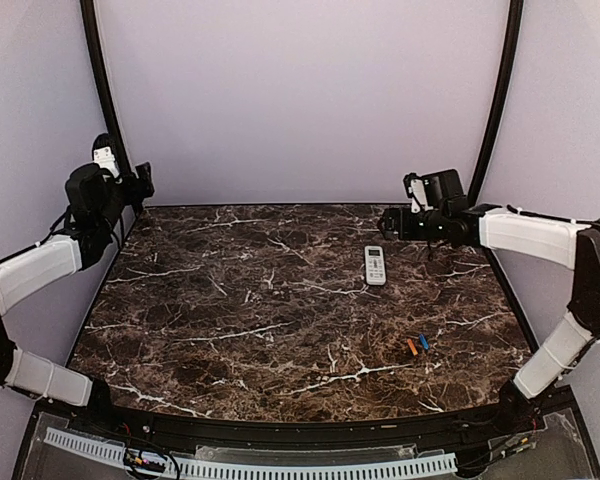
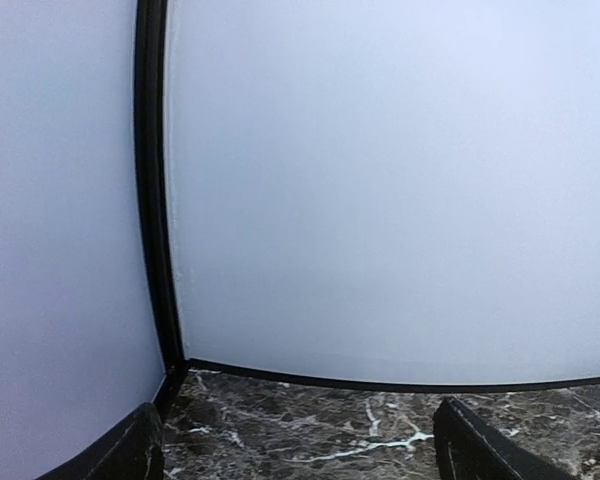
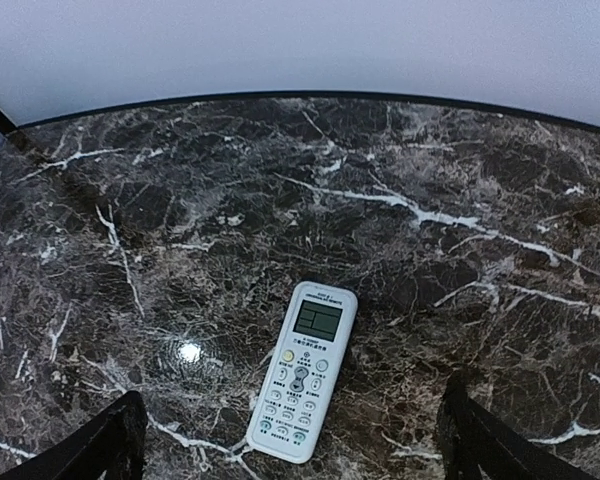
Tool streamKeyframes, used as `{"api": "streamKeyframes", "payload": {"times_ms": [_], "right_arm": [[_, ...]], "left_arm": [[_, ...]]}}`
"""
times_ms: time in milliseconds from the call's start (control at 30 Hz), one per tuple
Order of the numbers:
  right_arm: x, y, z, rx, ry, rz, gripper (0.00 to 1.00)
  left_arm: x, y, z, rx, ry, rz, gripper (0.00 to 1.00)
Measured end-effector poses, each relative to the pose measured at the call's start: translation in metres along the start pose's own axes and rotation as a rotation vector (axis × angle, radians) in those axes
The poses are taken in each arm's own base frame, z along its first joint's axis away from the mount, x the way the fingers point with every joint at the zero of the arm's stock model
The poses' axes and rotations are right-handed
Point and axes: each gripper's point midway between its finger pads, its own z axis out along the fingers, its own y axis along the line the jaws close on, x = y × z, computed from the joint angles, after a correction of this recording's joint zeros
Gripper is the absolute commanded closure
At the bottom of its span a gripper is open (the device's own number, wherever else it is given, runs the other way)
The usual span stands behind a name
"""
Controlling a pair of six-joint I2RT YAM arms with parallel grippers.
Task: Load the batteries into the remote control
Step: Pick up the remote control from the center of the board.
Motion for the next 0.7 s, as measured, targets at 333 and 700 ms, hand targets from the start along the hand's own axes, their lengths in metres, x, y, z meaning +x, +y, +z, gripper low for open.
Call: {"api": "streamKeyframes", "payload": {"times_ms": [333, 700], "right_arm": [[0.103, 0.013, 0.083, 0.220, 0.436, -0.031, 0.01], [0.135, 0.008, 0.111, 0.299, 0.538, -0.021, 0.47]], "left_arm": [[0.028, -0.090, -0.024, 0.304, 0.168, -0.015, 0.07], [0.054, -0.099, -0.033, 0.361, 0.205, 0.033, 0.11]]}}
